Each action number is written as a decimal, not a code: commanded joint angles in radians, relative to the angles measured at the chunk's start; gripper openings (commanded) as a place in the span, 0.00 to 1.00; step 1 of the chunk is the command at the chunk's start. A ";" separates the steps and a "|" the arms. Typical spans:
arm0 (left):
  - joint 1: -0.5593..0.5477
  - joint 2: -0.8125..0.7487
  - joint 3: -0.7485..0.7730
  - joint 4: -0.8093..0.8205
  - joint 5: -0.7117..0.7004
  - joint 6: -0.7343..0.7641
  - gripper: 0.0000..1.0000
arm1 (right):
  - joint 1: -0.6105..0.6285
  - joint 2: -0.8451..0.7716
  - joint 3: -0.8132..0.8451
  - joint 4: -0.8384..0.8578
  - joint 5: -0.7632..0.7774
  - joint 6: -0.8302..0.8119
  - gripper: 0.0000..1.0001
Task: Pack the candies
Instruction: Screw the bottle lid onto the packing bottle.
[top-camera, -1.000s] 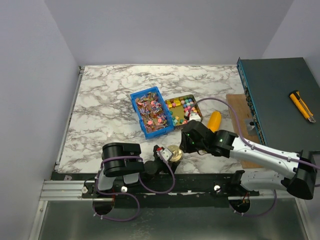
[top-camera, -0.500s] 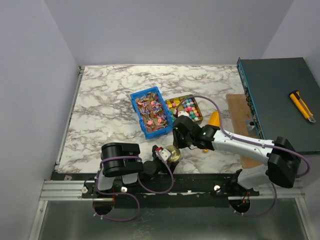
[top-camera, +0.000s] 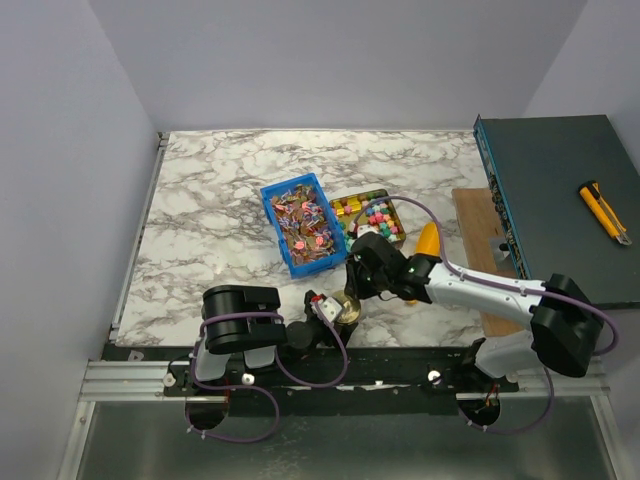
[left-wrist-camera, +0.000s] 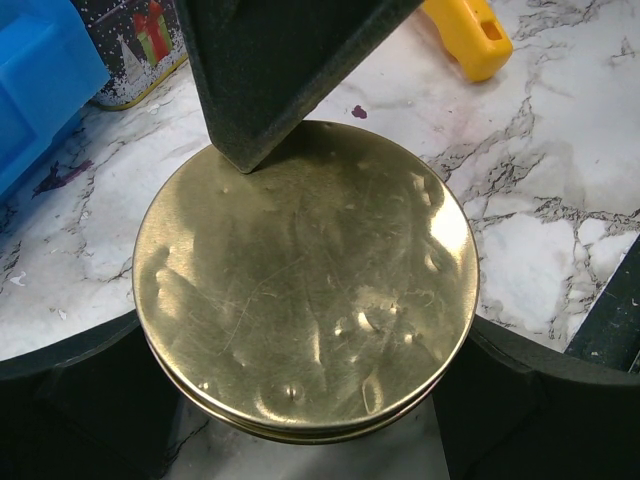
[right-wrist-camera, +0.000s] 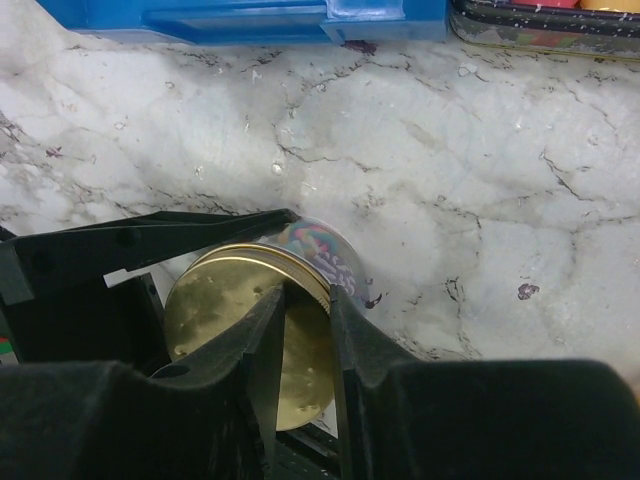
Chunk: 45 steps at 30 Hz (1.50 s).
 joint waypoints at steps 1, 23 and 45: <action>0.008 0.053 -0.030 0.067 0.016 -0.032 0.89 | 0.001 -0.005 -0.045 0.026 -0.059 -0.003 0.26; 0.050 0.063 -0.029 0.067 0.009 -0.072 0.89 | 0.046 -0.205 -0.231 -0.079 -0.185 0.082 0.18; 0.059 0.061 -0.034 0.067 0.029 -0.074 0.89 | 0.090 -0.233 -0.027 -0.213 0.156 0.100 0.35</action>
